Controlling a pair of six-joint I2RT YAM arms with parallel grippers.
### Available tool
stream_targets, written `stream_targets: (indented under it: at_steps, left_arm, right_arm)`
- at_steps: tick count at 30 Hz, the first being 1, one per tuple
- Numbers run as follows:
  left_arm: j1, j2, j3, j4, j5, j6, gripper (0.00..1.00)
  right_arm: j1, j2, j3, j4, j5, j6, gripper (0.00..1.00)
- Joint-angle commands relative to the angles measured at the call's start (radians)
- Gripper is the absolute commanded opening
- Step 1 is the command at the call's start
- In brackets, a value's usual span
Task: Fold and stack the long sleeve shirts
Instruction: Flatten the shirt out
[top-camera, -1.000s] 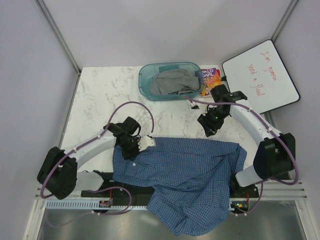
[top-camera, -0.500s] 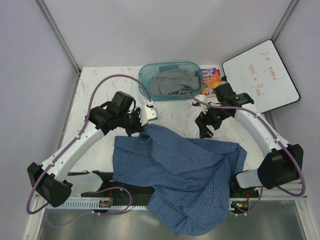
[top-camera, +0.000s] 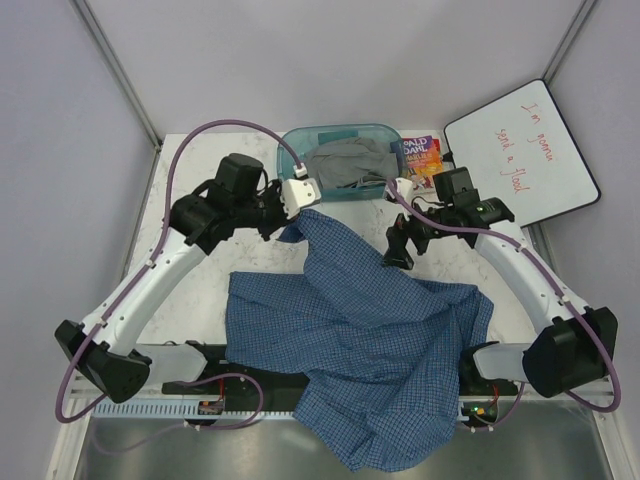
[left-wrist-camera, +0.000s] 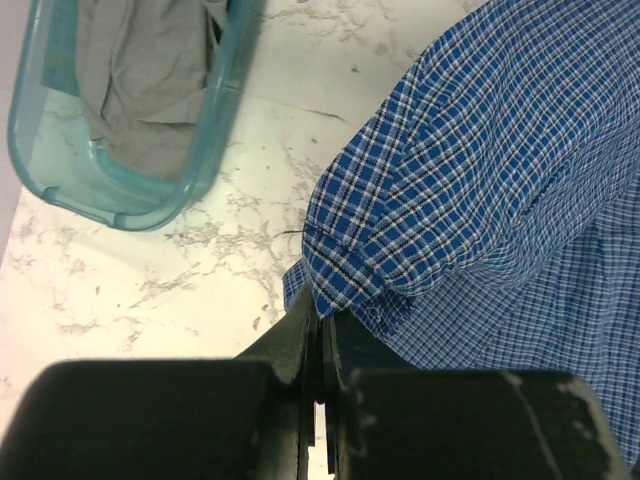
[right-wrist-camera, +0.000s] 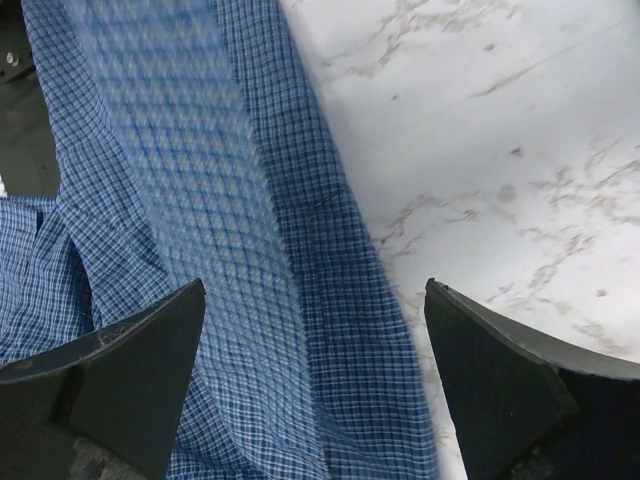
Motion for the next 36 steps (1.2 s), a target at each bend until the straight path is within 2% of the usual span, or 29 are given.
stream_targets:
  at_steps: [1,6,8,9,10,12,13,15,19,23,27,28,30,31,33,34,35,36]
  left_arm:
    - [0.015,0.023,0.073,0.075,-0.058,0.013,0.02]
    - [0.038,0.047,0.116,0.126,-0.072,-0.002,0.02]
    - [0.046,0.061,0.145,0.133,-0.084,-0.005,0.02]
    - [0.049,0.072,0.156,0.138,-0.086,-0.008,0.02]
    - [0.052,0.075,0.175,0.144,-0.09,-0.016,0.02]
    - [0.058,0.09,0.206,0.147,-0.092,-0.021,0.02]
    - [0.064,0.092,0.217,0.147,-0.092,-0.021,0.02]
    - [0.07,0.098,0.246,0.149,-0.089,-0.025,0.02]
    - [0.075,0.087,0.272,0.147,-0.075,-0.031,0.02]
    - [0.075,0.058,0.289,0.117,-0.011,-0.047,0.02]
    - [0.041,0.039,0.297,-0.046,0.277,-0.056,0.02]
    - [0.018,0.033,0.28,-0.073,0.31,-0.057,0.02]
    - [-0.089,0.017,0.185,-0.143,0.359,-0.03,0.03]
    - [-0.188,0.009,0.141,-0.15,0.353,-0.022,0.04]
    - [-0.311,0.001,0.012,-0.169,0.274,-0.004,0.11]
    - [-0.429,0.004,-0.028,-0.178,0.231,0.005,0.16]
    - [-0.472,0.007,-0.065,-0.187,0.197,0.019,0.25]
    - [-0.503,0.01,-0.135,-0.201,0.153,0.042,0.29]
  right_arm:
    - [0.007,-0.059,-0.125,0.004,-0.053,-0.041,0.98]
    - [0.008,-0.065,-0.202,0.073,-0.004,-0.042,0.97]
    - [0.008,-0.044,-0.196,0.066,0.001,-0.048,0.88]
    - [0.008,-0.039,-0.195,0.066,0.012,-0.047,0.78]
    - [0.008,-0.038,-0.189,0.067,0.019,-0.042,0.64]
    - [0.007,-0.035,-0.176,0.075,0.041,-0.03,0.53]
    - [0.005,-0.036,-0.172,0.076,0.056,-0.032,0.42]
    - [0.002,-0.032,-0.162,0.076,0.073,-0.029,0.34]
    - [-0.028,-0.027,-0.123,0.098,0.105,0.008,0.0]
    - [-0.088,-0.01,-0.049,0.145,0.136,0.074,0.0]
    - [-0.122,0.033,0.057,0.162,0.13,0.123,0.0]
    - [-0.127,0.039,0.068,0.161,0.125,0.126,0.0]
    - [-0.13,0.048,0.081,0.164,0.119,0.142,0.0]
    - [-0.13,0.048,0.083,0.17,0.116,0.145,0.0]
    - [-0.131,0.039,0.075,0.173,0.111,0.146,0.0]
    - [-0.131,0.036,0.072,0.175,0.107,0.146,0.0]
    - [-0.131,0.031,0.066,0.178,0.104,0.145,0.0]
    - [-0.133,0.024,0.054,0.182,0.104,0.143,0.0]
